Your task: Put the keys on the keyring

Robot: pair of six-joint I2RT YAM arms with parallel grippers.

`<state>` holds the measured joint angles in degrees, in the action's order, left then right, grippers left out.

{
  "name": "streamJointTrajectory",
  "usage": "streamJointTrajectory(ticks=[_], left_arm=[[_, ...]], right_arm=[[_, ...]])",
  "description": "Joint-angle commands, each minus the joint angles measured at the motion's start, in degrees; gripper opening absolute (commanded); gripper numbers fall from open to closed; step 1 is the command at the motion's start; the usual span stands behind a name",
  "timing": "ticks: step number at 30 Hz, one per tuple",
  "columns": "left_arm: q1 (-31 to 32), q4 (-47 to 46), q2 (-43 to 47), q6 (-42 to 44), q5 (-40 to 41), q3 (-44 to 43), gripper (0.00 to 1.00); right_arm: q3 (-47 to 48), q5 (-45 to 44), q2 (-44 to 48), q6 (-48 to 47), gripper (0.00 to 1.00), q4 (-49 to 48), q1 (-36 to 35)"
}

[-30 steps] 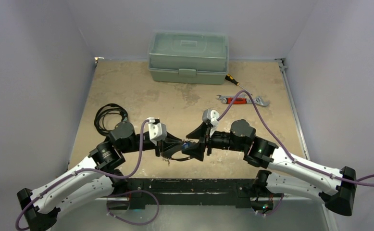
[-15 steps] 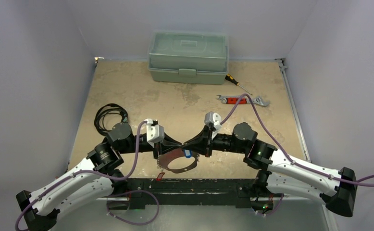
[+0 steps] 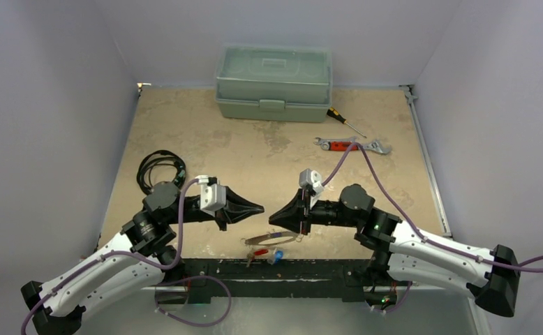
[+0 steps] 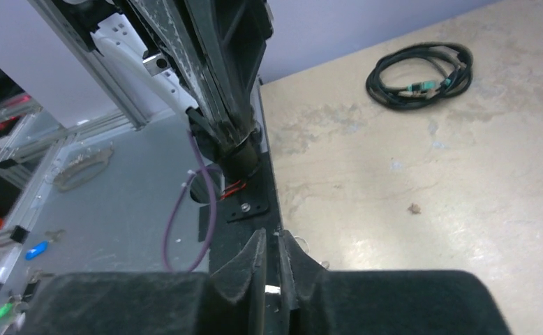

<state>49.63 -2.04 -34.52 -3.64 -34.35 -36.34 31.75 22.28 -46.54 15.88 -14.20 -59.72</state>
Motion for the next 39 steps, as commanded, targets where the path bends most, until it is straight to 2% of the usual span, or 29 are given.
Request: streamJointTrajectory(ticks=[1, 3, 5, 6, 7, 8, 9, 10, 12, 17, 21, 24, 29, 32, 35, 37, 39], left_arm=[[-0.10, -2.46, -0.09, 0.27, 0.00, -0.73, 0.00], [-0.14, -0.31, -0.55, 1.44, 3.49, -1.12, 0.00], [-0.10, 1.79, -1.59, 1.59, 11.42, -1.25, 0.00], [-0.14, 4.52, -2.57, 1.42, 15.86, -1.55, 0.05], [-0.13, 6.40, -3.75, 1.15, 20.38, -2.07, 0.11], [-0.14, 7.86, -4.92, 0.97, 23.60, -2.64, 0.18], [-0.14, 8.90, -5.97, 0.42, 25.66, -3.01, 0.24], [-0.14, 9.33, -6.86, -0.44, 27.64, -3.01, 0.30], [-0.09, 9.66, -8.58, -2.92, 31.61, -2.55, 0.41], [-0.06, 11.79, -13.23, -10.18, 36.53, -1.72, 0.60], [-0.01, 11.32, -15.68, -17.24, 40.06, 1.16, 0.66], [-0.01, 9.62, -18.19, -21.15, 40.93, 2.42, 0.70], [0.03, 10.27, -22.43, -27.87, 46.43, 1.58, 0.68], [0.41, 4.80, -23.97, -26.43, 46.22, 3.55, 0.66], [1.09, -1.88, -26.98, -21.71, 45.11, 4.57, 0.63], [1.84, -4.45, -29.71, -18.36, 44.53, 3.74, 0.63], [2.13, -3.25, -31.85, -16.55, 45.63, 1.00, 0.62]], right_arm=[[-0.60, 0.50, 0.66, 1.08, 0.00, -2.41, -0.04], [-0.55, -3.50, 0.36, 1.17, 0.00, -1.50, -0.10], [-0.08, -8.66, -0.60, 1.53, 0.00, 0.62, -0.09], [0.18, -11.90, -1.06, 2.10, 0.00, 1.91, -0.09], [0.18, -15.68, -1.31, 3.24, 0.05, 3.01, -0.06], [0.19, -19.62, -1.43, 4.69, 0.21, 4.44, -0.05], [0.19, -22.51, -1.52, 6.39, 0.29, 6.13, -0.07], [0.11, -25.62, -1.53, 7.90, 0.42, 7.78, -0.09], [-0.01, -30.82, -1.55, 11.59, 0.51, 11.65, -0.05], [-0.49, -35.64, -2.78, 20.89, 0.65, 20.43, -0.06], [-0.04, -38.90, -6.84, 26.70, 0.67, 27.87, -0.09], [-0.30, -42.24, -9.47, 29.40, 0.68, 28.10, -0.08], [3.09, -49.20, -14.17, 32.34, 0.66, 30.59, -0.04], [5.04, -52.53, -14.49, 33.76, 0.65, 32.88, 0.21], [5.16, -52.32, -12.72, 33.73, 0.64, 32.66, 2.48], [5.08, -50.35, -11.85, 32.12, 0.63, 32.27, 5.74], [4.10, -43.57, -11.52, 27.05, 0.59, 28.05, 10.30]])
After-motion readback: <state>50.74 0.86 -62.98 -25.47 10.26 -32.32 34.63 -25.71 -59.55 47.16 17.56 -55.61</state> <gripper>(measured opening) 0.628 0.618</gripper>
